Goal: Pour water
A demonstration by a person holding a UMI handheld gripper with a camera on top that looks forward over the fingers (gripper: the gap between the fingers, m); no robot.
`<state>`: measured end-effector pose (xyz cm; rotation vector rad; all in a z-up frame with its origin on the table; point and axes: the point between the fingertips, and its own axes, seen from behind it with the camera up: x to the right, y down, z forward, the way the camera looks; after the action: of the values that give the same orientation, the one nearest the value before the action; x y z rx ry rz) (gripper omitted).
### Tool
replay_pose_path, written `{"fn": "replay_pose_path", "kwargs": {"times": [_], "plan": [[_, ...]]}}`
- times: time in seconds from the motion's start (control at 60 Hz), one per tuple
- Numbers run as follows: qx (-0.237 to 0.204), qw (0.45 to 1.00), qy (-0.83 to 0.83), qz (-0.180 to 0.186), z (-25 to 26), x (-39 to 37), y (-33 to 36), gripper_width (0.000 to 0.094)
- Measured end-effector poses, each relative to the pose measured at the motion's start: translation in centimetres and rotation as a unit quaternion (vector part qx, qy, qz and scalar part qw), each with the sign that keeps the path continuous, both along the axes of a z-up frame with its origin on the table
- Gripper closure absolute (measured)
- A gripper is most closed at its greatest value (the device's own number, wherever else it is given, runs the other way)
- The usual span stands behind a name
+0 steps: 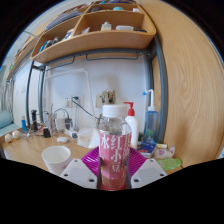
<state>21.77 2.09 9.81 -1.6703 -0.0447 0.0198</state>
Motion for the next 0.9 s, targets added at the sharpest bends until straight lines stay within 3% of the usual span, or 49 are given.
{"fn": "replay_pose_path", "kwargs": {"times": [0.2,0.317,0.383,0.583,0.9], "plan": [[-0.006,1.000,-0.013,-0.002,-0.1,-0.4,-0.1,0.0477],[-0.013,1.000,-0.011,-0.015,0.4,0.0,-1.8,0.0166],[-0.016,0.999,-0.016,-0.028,0.6,0.5,-3.4,0.0069],[-0.023,0.997,0.026,-0.073,0.8,0.7,-10.9,0.0079],[-0.035,0.995,0.043,-0.085,2.1,-3.9,-19.6,0.0075]]}}
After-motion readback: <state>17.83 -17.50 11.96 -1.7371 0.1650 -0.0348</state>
